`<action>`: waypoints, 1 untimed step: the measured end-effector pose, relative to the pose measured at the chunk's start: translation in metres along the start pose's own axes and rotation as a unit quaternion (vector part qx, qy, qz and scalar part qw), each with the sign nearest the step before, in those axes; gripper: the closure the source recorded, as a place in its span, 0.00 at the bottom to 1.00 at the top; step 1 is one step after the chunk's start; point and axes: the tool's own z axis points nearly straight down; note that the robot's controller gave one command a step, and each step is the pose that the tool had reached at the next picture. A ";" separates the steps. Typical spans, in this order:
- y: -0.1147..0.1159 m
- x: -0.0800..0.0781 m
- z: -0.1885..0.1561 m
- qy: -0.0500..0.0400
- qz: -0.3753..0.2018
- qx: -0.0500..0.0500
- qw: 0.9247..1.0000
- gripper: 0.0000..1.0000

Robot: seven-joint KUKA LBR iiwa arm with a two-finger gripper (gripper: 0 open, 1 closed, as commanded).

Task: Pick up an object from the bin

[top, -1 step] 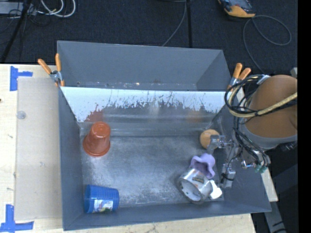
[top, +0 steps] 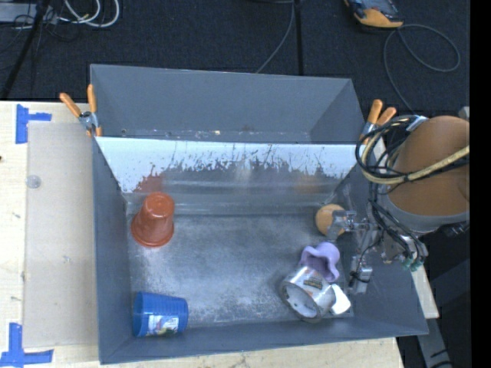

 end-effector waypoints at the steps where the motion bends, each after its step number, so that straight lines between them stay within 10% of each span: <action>1: 0.001 -0.002 0.019 -0.002 0.031 0.000 1.000 0.00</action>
Offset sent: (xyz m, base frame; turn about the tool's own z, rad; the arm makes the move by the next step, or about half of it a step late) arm 0.0024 0.0075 -0.0952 -0.0970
